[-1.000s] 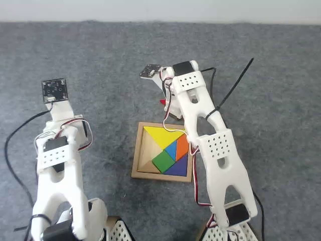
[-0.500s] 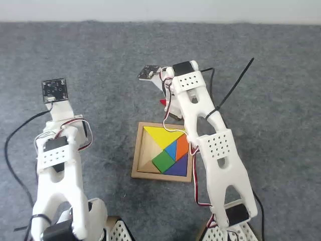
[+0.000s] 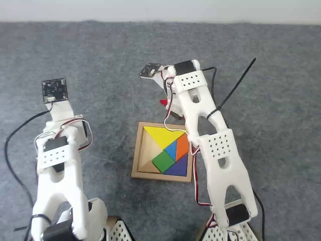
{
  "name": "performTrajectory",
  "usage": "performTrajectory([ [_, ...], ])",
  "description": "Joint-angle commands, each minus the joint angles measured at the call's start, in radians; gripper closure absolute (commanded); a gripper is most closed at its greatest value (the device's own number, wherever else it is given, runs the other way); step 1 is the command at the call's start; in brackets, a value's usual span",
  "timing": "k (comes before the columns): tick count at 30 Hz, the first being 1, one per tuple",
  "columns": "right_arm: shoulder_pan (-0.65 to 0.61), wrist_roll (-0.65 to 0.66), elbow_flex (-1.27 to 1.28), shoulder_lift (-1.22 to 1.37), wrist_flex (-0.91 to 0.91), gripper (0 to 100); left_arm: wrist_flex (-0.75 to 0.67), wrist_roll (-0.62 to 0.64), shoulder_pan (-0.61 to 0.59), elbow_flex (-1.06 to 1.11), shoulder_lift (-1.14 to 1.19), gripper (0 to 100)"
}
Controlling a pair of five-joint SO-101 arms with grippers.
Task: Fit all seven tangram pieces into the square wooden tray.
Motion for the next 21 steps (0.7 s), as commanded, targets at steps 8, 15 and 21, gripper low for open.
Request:
performTrajectory([
  [8, 0.013, -0.097, -0.089, -0.039, 0.067, 77.5, -0.017, -0.006, 0.000, -0.013, -0.011, 99],
  [15, 0.028, -0.292, -0.209, -0.062, 0.090, 77.5, -0.018, -0.008, 0.015, -0.013, -0.006, 99],
  [21, 0.030, -0.431, -0.195, -0.128, 0.094, 77.5, -0.018, -0.008, 0.015, -0.013, -0.006, 99],
])
